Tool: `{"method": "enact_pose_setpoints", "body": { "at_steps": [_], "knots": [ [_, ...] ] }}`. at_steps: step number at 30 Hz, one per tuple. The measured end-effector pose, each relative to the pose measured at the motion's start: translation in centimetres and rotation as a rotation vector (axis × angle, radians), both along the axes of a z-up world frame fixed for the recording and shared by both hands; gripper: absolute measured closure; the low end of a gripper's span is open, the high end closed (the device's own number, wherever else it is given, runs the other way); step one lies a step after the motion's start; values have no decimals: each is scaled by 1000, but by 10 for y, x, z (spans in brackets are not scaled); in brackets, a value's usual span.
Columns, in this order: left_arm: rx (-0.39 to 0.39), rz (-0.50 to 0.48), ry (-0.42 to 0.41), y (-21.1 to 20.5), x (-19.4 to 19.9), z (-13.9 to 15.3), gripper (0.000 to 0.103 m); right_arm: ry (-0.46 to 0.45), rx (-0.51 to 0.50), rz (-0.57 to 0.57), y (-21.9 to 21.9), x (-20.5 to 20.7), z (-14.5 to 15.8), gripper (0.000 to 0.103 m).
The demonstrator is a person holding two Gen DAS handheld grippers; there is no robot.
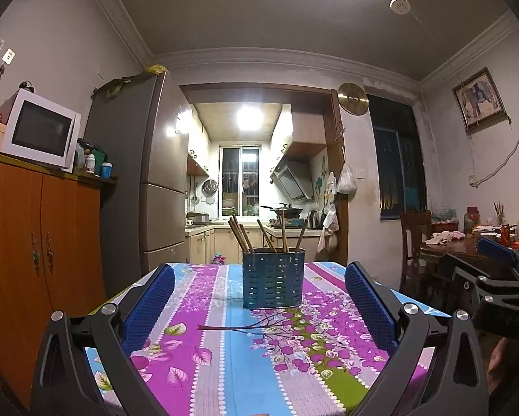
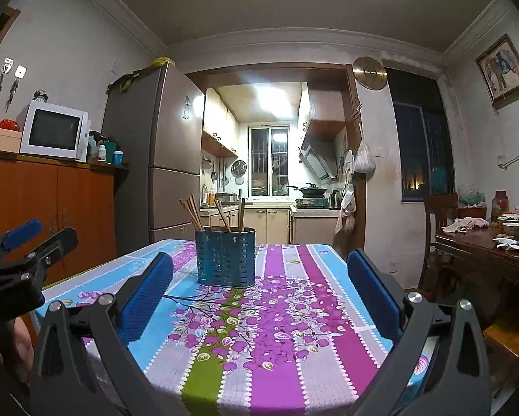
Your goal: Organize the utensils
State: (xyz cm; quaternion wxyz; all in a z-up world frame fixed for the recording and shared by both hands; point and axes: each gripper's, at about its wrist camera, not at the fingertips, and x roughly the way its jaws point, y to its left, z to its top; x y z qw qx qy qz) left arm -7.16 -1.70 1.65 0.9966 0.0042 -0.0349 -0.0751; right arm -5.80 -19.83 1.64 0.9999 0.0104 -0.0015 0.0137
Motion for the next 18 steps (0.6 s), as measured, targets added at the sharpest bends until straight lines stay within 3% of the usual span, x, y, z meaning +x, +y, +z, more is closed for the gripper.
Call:
{"method": "enact_pose_setpoints", "body": {
  "at_steps": [18],
  "knots": [
    [17, -13, 27, -3, 6, 4, 5, 16, -2, 6, 2, 4, 0, 6]
  ]
}}
